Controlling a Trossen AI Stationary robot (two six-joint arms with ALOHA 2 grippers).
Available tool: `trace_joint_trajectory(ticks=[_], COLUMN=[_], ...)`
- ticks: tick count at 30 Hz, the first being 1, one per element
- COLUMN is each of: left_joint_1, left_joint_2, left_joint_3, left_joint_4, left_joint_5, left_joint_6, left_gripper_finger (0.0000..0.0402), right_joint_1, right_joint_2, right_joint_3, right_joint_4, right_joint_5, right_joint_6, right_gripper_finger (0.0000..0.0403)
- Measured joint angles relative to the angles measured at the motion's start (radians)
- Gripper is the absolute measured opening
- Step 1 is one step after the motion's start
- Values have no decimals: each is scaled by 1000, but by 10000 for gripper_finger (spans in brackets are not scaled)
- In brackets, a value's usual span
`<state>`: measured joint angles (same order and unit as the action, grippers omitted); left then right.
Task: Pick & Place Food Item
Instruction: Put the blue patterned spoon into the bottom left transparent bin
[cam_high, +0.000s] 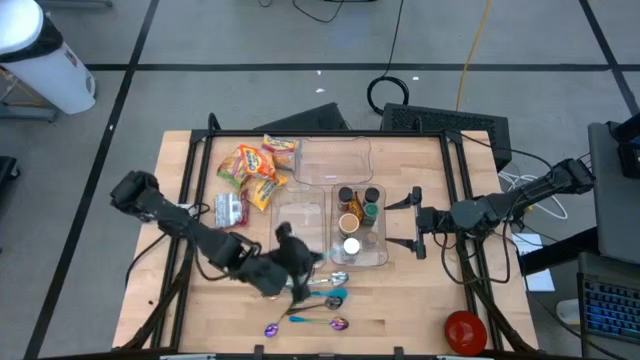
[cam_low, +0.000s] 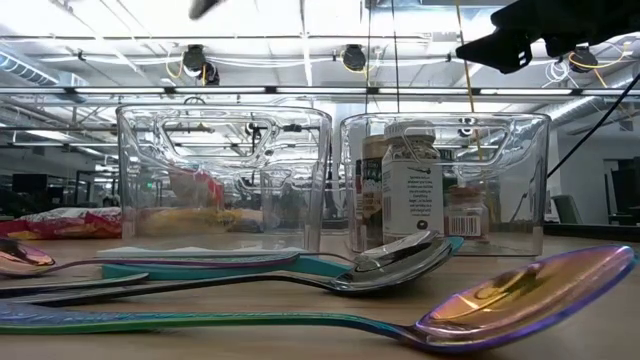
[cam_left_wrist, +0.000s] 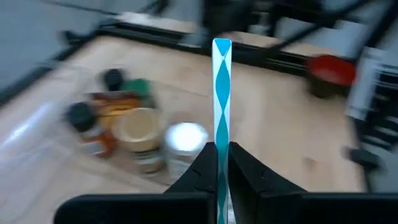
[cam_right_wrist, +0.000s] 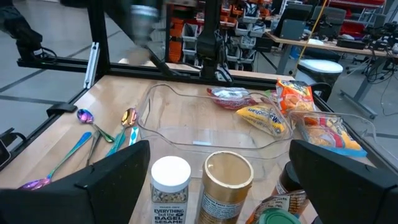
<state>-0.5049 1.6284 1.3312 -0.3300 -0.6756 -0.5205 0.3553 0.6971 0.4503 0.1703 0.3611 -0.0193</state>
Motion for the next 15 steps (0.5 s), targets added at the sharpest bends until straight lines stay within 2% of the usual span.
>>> trace_joint_trajectory(ticks=[3, 6, 15], left_joint_1=[52, 102, 194], left_joint_2=[-1, 5, 8], left_joint_3=[0, -42, -302], left_joint_4=[-114, -145, 14], left_joint_5=[-36, -65, -104], left_joint_6=[-145, -280, -630], left_gripper_finger=[13, 13, 15], right_joint_1=[0, 0, 0], right_joint_2=[0, 0, 0], right_joint_3=[0, 0, 0], right_joint_4=[3, 4, 5], right_joint_5=[0, 0, 0], right_joint_6=[0, 0, 0], right_gripper_finger=[380, 380, 380])
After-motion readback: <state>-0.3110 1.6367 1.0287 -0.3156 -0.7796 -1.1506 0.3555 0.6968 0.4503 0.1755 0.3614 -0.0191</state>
